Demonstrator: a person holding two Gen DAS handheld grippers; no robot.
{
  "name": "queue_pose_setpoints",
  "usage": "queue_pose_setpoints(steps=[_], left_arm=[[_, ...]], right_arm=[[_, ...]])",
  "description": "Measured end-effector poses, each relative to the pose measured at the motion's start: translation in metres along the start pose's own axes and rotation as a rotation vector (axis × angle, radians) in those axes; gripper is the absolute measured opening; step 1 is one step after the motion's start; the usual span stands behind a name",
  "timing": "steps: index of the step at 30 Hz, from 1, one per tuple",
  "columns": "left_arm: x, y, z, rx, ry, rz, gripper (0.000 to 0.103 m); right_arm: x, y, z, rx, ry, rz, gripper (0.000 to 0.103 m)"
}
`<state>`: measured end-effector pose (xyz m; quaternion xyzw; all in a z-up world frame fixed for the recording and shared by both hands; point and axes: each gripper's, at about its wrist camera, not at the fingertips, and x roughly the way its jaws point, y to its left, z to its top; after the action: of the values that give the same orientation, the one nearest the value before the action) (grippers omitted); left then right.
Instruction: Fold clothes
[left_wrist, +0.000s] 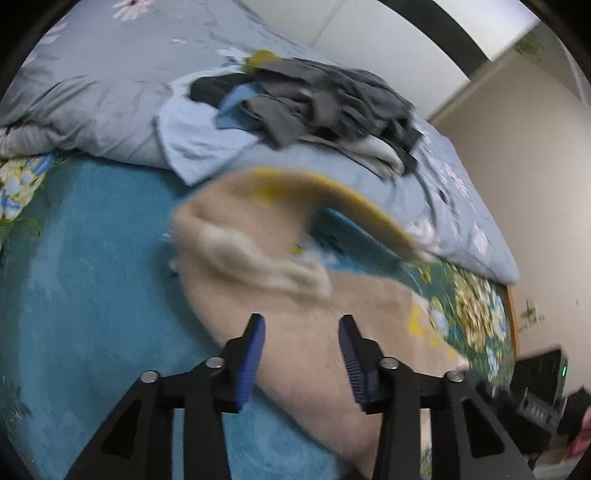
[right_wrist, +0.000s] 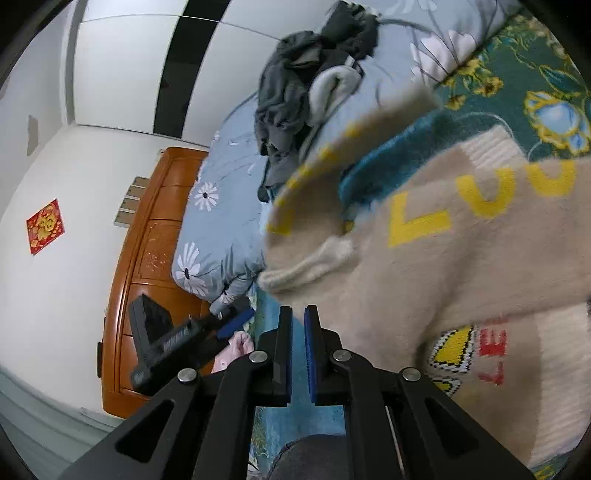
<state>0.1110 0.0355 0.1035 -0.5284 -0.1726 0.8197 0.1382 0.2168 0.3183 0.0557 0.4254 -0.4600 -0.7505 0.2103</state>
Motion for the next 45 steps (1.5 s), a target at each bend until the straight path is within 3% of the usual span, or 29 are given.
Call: queue_pose_setpoints(steps=[4,10,15,19,21,22,26,31,35,40,45], left_arm=[[0.022,-0.06,-0.016,0.185,0.043,0.014,0.062],[0.078,-0.126,-0.048,0.368,0.135,0.1,0.066],[0.107,-0.149,-0.081,0.511,0.207,0.211,0.067],[0.115,-0.15,-0.097,0.602,0.219,0.325,0.066],[0.115,-0.148,-0.098,0.611,0.211,0.367,0.056],[0.116,-0.146,-0.098,0.608,0.206,0.39,0.042],[0.107,-0.136,-0.093,0.55,0.184,0.369,0.018],[0.061,-0.132,-0.076,0.48,0.028,0.348,0.014],[0.012,-0.098,-0.048,0.353,-0.101,0.357,0.014],[-0.033,-0.014,-0.034,0.18,-0.194,0.408,0.013],[-0.058,0.076,-0.041,-0.011,-0.219,0.494,0.013]], right_arm=[[-0.038,-0.009,0.011,0.018,-0.089,-0.046,0.007],[-0.099,-0.044,0.006,0.099,-0.212,-0.115,0.007],[-0.137,-0.082,-0.007,0.189,-0.269,-0.161,0.008],[-0.143,-0.089,-0.011,0.211,-0.272,-0.167,0.009],[-0.145,-0.092,-0.012,0.221,-0.271,-0.169,0.009],[-0.146,-0.093,-0.013,0.225,-0.271,-0.17,0.009],[-0.151,-0.099,-0.017,0.245,-0.271,-0.173,0.009],[-0.152,-0.09,-0.018,0.221,-0.269,-0.165,0.009],[-0.149,-0.081,-0.02,0.202,-0.26,-0.161,0.009],[-0.135,-0.071,-0.022,0.182,-0.23,-0.162,0.009],[-0.115,-0.061,-0.019,0.152,-0.187,-0.17,0.009]])
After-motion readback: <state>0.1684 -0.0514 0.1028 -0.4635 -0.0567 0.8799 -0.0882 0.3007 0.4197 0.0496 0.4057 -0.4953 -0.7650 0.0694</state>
